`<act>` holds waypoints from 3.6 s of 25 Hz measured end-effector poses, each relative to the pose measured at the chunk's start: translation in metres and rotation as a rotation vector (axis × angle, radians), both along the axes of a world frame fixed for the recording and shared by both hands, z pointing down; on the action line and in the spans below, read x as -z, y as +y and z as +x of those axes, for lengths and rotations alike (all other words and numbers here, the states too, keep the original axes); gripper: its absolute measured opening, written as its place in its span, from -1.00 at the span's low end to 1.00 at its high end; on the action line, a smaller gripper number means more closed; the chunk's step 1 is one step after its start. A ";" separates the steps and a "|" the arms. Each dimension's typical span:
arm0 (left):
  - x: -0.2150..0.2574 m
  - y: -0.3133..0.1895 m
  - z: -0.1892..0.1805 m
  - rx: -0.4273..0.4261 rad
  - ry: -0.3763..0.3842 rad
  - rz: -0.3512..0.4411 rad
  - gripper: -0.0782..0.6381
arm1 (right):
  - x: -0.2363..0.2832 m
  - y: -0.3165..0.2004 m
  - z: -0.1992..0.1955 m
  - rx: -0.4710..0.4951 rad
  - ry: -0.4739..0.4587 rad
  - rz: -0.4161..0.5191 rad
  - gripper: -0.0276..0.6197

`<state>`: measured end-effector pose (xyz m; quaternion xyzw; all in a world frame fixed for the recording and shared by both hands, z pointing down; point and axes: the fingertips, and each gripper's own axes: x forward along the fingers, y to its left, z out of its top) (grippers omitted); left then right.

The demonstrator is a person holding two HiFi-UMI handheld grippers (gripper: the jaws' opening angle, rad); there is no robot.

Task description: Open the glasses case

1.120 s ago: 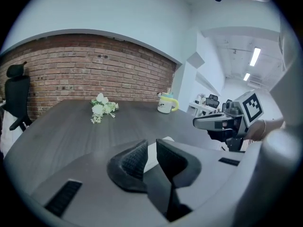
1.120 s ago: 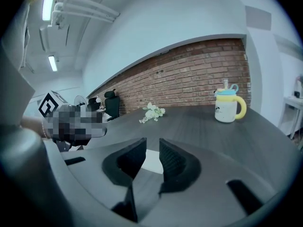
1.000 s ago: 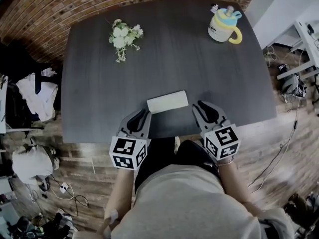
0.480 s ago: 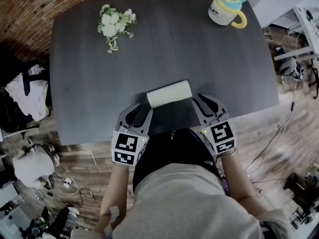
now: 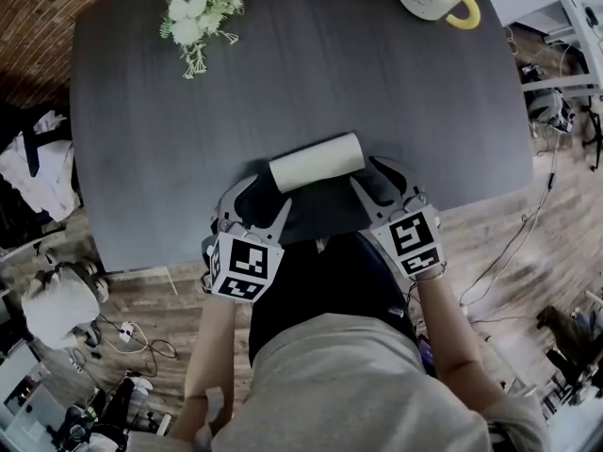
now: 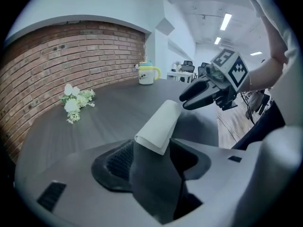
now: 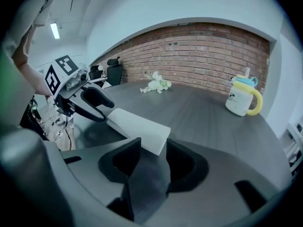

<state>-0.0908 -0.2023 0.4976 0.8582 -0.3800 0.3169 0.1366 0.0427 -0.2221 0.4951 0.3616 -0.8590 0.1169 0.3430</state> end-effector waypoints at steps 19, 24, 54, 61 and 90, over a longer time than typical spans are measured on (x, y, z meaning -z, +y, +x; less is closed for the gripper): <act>-0.008 -0.012 0.011 0.096 0.046 0.036 -0.12 | -0.018 -0.001 -0.001 0.021 0.029 -0.012 -0.43; 0.002 -0.013 0.008 0.112 0.056 0.075 -0.12 | -0.010 0.000 0.000 0.023 0.033 0.013 -0.46; 0.009 -0.019 -0.001 0.132 0.040 0.146 -0.12 | -0.001 -0.013 -0.001 0.014 0.045 0.096 -0.41; 0.022 -0.032 -0.002 0.124 0.053 0.182 -0.18 | 0.014 -0.029 -0.001 0.020 0.036 0.139 -0.46; 0.017 -0.108 -0.023 0.188 0.065 0.162 -0.61 | 0.014 -0.087 -0.020 -0.008 -0.011 0.110 -0.61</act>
